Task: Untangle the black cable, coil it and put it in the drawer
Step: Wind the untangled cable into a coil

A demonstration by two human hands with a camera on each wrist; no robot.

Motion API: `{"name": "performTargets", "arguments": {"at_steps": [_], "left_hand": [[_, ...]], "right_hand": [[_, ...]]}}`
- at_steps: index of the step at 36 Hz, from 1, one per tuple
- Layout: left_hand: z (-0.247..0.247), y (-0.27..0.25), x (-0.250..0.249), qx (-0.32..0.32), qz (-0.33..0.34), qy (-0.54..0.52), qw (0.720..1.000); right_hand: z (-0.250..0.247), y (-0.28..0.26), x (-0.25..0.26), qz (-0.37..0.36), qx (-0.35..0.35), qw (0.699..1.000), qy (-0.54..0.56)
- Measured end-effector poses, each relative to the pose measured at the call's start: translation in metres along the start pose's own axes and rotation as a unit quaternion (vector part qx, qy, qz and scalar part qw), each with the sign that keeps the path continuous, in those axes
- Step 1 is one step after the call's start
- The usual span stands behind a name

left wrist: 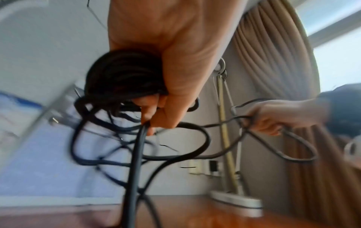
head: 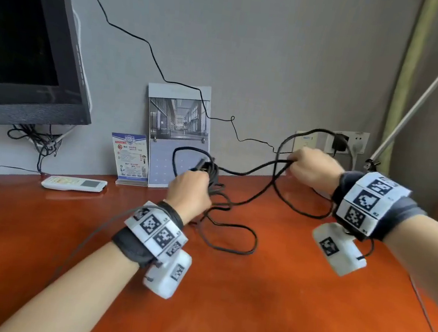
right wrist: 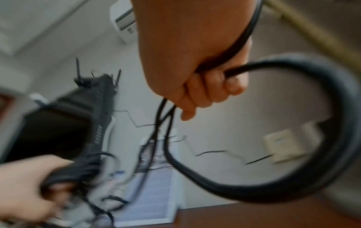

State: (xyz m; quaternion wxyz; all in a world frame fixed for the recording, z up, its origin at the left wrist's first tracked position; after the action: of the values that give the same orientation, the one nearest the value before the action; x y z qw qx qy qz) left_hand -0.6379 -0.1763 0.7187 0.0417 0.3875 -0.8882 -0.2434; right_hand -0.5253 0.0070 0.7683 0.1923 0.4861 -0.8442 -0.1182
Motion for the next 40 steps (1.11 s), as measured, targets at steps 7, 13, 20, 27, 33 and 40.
{"name": "performTargets", "arguments": {"at_steps": [7,13,20,27,33,40], "left_hand": [[0.002,0.022,0.092,0.011,-0.055,0.099,0.993],[0.006,0.029,0.125,0.077,-0.045,0.040,0.995],[0.005,0.017,0.135,0.167,-0.212,-0.403,0.874],[-0.014,0.023,0.109,0.160,-0.284,-0.659,0.678],[-0.038,0.030,0.091,0.136,-0.259,-0.697,0.655],[-0.061,0.033,0.078,0.124,-0.230,-0.710,0.654]], "right_hand": [[-0.012,-0.006,-0.099,0.041,-0.009,0.978,-0.205],[0.013,-0.014,-0.140,0.116,0.081,0.977,-0.162],[0.054,-0.028,-0.144,0.148,0.286,0.946,-0.038],[0.052,-0.033,-0.073,0.177,0.306,0.890,0.288],[0.048,-0.045,0.015,0.028,0.305,0.917,0.255],[0.063,-0.061,0.114,-0.035,0.302,0.933,0.195]]}}
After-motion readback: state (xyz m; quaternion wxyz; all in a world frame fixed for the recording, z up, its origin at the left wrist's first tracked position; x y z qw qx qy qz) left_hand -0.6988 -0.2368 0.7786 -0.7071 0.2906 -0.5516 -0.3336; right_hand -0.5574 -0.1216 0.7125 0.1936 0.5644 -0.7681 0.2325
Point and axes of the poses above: each hand's wrist, its own y-axis towards the middle knuckle, its own z-axis out of the palm, x = y × z, the point moved 6 cm from there along y, towards the middle knuckle, and after that the axes turned 8 degrees about -x, right-handed, at the moved point
